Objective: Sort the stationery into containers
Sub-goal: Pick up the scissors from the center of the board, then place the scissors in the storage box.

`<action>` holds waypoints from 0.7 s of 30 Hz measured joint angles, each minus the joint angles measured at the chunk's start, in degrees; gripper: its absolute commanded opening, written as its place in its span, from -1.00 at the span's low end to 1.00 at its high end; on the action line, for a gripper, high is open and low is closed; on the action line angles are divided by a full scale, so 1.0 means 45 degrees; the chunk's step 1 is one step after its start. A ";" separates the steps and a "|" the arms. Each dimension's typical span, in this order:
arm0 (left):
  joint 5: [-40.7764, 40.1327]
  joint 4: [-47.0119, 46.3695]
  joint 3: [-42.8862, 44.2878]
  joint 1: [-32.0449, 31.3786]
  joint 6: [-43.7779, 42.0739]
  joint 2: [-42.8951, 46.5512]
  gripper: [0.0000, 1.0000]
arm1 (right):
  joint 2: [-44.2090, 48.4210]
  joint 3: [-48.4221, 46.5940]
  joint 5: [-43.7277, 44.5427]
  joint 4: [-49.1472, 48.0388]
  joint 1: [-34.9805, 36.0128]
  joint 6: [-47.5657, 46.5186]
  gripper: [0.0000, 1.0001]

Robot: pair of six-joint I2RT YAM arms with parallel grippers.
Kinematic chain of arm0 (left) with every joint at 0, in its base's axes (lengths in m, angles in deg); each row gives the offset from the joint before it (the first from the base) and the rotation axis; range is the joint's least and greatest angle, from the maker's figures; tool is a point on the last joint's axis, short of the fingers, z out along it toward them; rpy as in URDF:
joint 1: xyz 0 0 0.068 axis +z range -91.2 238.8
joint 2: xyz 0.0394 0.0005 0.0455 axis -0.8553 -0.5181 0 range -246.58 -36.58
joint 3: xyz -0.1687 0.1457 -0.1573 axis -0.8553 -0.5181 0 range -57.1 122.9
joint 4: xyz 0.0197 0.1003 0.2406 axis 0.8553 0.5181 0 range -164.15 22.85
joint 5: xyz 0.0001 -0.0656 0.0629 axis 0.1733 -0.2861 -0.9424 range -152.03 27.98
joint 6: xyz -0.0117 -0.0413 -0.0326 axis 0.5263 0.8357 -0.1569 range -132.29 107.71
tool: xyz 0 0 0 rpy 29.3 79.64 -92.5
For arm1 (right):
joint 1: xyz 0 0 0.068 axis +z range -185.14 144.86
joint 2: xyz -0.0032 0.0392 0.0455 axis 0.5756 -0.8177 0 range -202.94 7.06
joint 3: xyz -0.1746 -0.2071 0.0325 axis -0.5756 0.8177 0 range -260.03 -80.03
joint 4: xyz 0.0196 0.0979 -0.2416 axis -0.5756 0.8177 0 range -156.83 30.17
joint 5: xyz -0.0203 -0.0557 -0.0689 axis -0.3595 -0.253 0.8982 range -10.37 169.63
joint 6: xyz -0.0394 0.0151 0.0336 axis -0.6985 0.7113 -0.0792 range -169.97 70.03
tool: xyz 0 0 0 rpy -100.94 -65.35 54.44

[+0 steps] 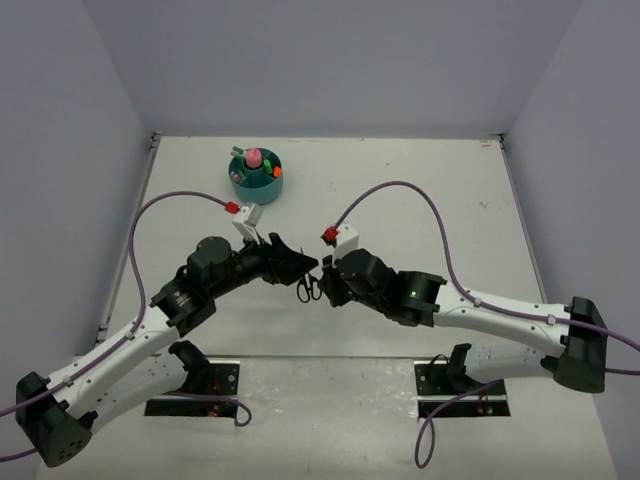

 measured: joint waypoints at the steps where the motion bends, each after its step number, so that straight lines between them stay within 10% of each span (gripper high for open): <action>1: 0.0018 -0.0154 0.0000 0.0000 0.0041 0.0000 0.59 | 0.0218 0.0000 0.0069 -0.0058 0.0078 -0.0017 -1.00; 5: 0.0013 -0.0357 0.0000 0.0000 0.0181 -0.0018 0.42 | 0.0876 0.0000 0.0367 -0.0301 0.0219 -0.0055 -1.00; 18: 0.0221 -0.0642 0.0010 0.0000 0.0264 -0.0047 -0.99 | 0.0966 0.0000 0.1152 -0.0530 0.0988 -0.0344 -1.00; 21: 0.0318 -0.0718 0.0034 0.0005 0.0193 -0.0218 -1.00 | 0.0969 0.0000 0.1396 -0.0478 0.1075 -0.0386 -1.00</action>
